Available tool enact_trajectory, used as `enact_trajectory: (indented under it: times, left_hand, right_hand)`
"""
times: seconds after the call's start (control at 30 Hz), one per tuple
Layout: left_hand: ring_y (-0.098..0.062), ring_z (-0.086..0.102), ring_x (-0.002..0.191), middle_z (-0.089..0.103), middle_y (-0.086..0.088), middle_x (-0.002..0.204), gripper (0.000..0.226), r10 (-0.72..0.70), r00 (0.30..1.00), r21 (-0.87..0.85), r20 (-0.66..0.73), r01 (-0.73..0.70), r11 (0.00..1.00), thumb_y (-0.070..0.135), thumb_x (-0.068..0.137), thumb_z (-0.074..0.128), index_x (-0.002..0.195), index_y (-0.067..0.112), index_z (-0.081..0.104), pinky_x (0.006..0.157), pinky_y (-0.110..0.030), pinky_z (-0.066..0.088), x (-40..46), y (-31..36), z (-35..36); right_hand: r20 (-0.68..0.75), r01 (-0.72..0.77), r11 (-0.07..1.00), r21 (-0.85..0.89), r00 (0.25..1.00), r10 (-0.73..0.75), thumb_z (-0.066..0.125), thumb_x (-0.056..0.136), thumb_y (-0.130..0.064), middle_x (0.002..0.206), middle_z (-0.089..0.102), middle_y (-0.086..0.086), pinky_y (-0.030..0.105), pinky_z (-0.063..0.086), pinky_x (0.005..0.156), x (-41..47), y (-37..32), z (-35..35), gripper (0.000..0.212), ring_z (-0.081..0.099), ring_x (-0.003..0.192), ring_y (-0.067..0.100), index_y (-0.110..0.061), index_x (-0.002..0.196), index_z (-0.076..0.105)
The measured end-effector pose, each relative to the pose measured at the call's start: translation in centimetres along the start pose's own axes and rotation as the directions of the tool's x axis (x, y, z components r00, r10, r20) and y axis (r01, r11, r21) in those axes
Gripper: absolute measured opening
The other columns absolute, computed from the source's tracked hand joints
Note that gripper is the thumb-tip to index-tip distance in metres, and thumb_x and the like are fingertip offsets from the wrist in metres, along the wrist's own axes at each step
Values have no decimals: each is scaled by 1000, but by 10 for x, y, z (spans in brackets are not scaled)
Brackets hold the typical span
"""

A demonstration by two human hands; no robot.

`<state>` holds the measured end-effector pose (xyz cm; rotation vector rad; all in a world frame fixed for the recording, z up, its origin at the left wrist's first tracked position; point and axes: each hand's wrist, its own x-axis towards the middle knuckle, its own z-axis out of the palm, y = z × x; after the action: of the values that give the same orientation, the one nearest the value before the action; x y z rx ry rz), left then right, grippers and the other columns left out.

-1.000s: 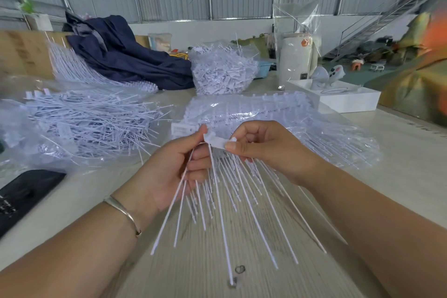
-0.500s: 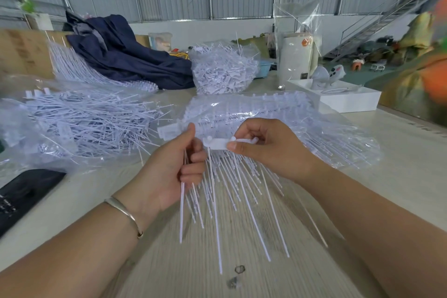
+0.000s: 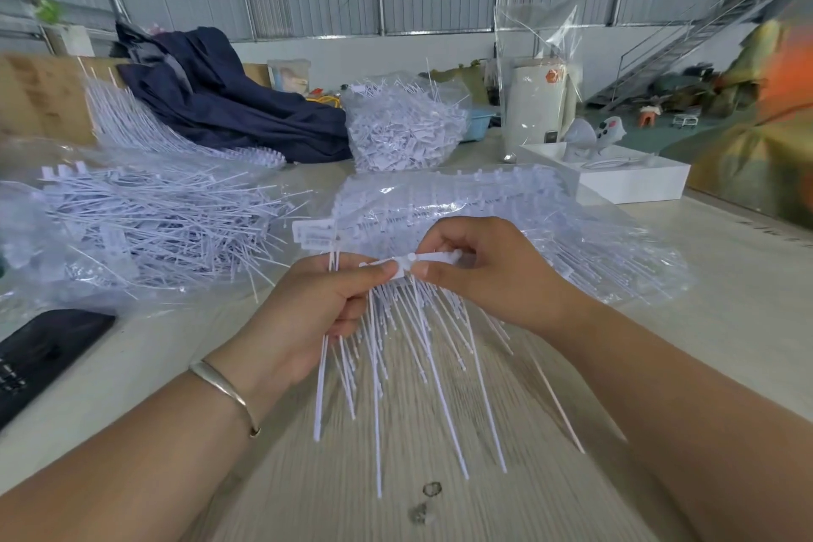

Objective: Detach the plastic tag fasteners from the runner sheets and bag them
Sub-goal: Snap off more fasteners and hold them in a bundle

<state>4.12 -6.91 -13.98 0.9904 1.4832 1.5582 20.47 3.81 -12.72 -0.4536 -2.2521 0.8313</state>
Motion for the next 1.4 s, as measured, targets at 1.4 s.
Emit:
enact_trajectory:
  times: [1.4]
  left_hand:
    - [-4, 19, 38, 22, 8, 49, 28, -86, 984, -161, 153, 111, 981, 29, 58, 81, 60, 23, 54, 32, -15, 18, -2, 5, 1]
  right_hand:
    - [-20, -38, 997, 72, 999, 39, 66, 89, -5, 82, 65, 15, 27, 45, 68, 3, 2, 1, 13, 60, 73, 27, -17, 88, 72]
